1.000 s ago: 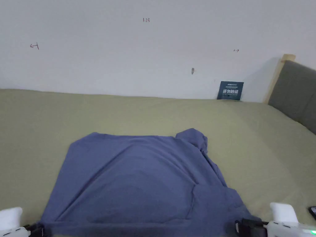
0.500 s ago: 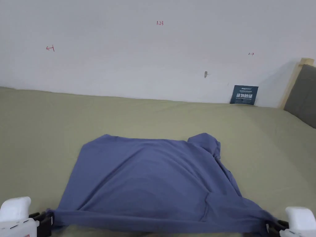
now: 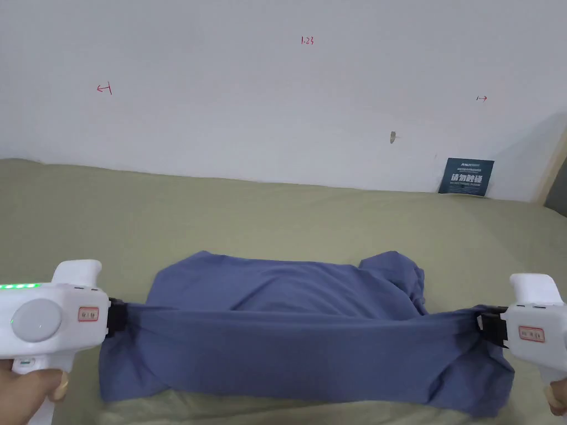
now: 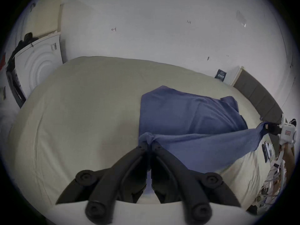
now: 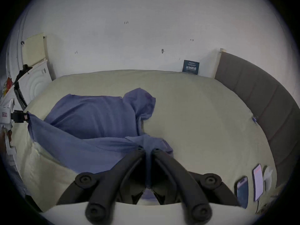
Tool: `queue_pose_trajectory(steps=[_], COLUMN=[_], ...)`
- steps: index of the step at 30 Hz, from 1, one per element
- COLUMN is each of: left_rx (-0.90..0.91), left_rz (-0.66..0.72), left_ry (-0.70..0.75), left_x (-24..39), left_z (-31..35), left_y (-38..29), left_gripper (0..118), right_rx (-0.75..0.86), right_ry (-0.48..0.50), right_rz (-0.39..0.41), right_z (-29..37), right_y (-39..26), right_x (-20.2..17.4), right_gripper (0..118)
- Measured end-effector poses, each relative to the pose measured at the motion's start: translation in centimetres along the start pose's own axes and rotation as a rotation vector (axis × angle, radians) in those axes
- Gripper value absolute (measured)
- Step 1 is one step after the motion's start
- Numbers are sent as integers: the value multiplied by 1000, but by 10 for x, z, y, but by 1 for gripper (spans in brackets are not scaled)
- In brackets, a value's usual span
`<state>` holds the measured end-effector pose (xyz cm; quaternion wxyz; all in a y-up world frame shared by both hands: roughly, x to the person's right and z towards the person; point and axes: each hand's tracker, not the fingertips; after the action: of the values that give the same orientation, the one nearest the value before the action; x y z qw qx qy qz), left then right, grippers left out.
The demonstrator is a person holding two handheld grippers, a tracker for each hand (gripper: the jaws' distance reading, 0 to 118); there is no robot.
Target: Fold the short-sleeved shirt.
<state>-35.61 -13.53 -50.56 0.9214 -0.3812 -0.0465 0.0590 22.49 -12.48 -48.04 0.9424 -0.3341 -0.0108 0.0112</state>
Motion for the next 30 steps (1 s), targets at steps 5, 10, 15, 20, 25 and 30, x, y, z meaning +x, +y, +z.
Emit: queue_pose_trajectory(steps=[5,10,15,20,25,30], left_rx=[-124,-149,-31,154,179,90], left_rz=[17,82,54,-70,-18,34], left_ry=[18,70,29,-4,-36,-7], left_x=[0,-1,-4,9,4,-5], left_z=[-52,-59,-6,62,84,69], left_y=[18,5,-7,-46,-105,-126], left_gripper=[4,89,87,22,0,0], right_rx=[-102,-129,1,105,92,35], right_ry=[-13,-4,24,33,-8,28], right_rz=[-17,-37,-63,-76,-124,-181], right_z=[-54,-68,-20,47,75,70], right_y=[3,-11,-21,-49,-106,-129], right_x=[2,4,8,1,-17,-15], right_gripper=[2,76,87,59,0,0])
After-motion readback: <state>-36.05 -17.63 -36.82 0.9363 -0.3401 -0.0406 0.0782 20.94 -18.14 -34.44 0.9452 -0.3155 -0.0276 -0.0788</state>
